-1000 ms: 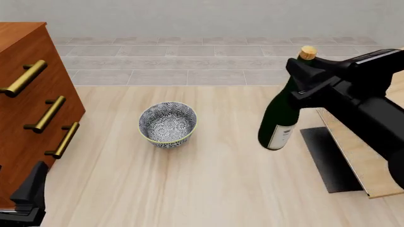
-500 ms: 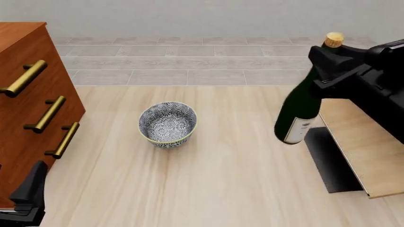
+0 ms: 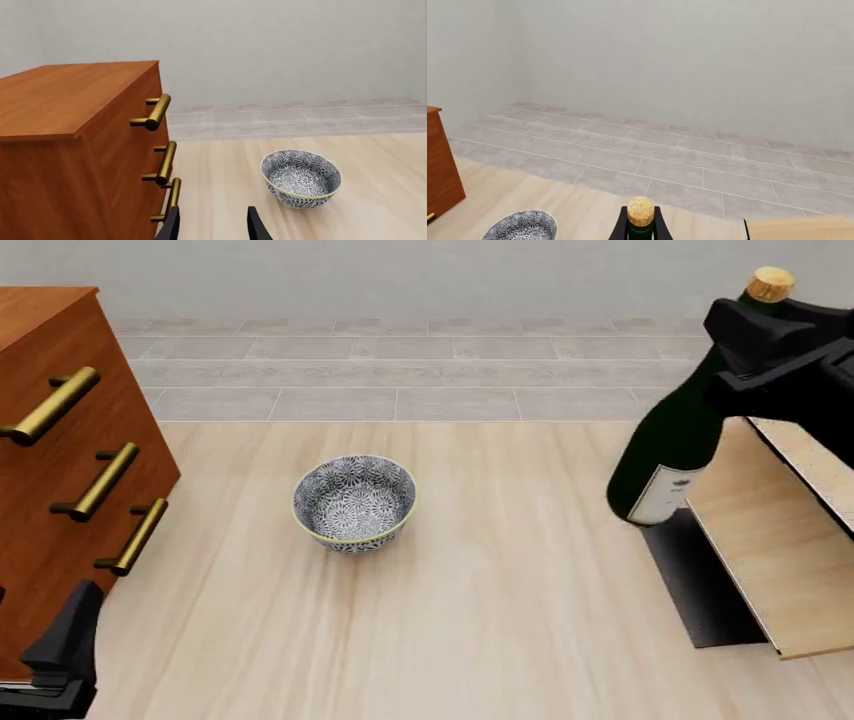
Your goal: Put the wine bottle on the wine rack.
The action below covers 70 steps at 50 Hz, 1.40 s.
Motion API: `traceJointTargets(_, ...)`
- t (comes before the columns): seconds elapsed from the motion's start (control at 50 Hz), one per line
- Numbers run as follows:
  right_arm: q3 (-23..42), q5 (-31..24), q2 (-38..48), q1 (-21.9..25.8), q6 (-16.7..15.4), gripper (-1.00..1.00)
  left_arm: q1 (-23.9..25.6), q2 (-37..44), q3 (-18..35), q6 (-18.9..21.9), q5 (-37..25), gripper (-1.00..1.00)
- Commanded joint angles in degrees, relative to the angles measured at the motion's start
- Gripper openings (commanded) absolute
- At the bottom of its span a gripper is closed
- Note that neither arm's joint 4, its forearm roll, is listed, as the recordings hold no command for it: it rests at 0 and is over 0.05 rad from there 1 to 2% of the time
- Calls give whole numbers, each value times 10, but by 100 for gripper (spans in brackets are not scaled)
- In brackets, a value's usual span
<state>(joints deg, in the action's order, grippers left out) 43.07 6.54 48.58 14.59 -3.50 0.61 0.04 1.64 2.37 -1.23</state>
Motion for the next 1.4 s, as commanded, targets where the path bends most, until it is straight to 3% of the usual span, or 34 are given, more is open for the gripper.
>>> traceJointTargets(0.02,32,-31,-18,-25,10,-100,2,0,-1,-1,1,100)
traceJointTargets(0.3,51,-62,-22,-55,13,-100,2,0,-3,-1,3,100)
traceJointTargets(0.62,93,-104,-33,-96,50,-100,3,0,-10,-5,7,100)
traceJointTargets(1.02,131,-152,-55,-132,46,-100,5,0,-8,-7,7,100)
traceJointTargets(1.4,169,-190,-67,-176,61,-100,5,0,-7,-7,8,100)
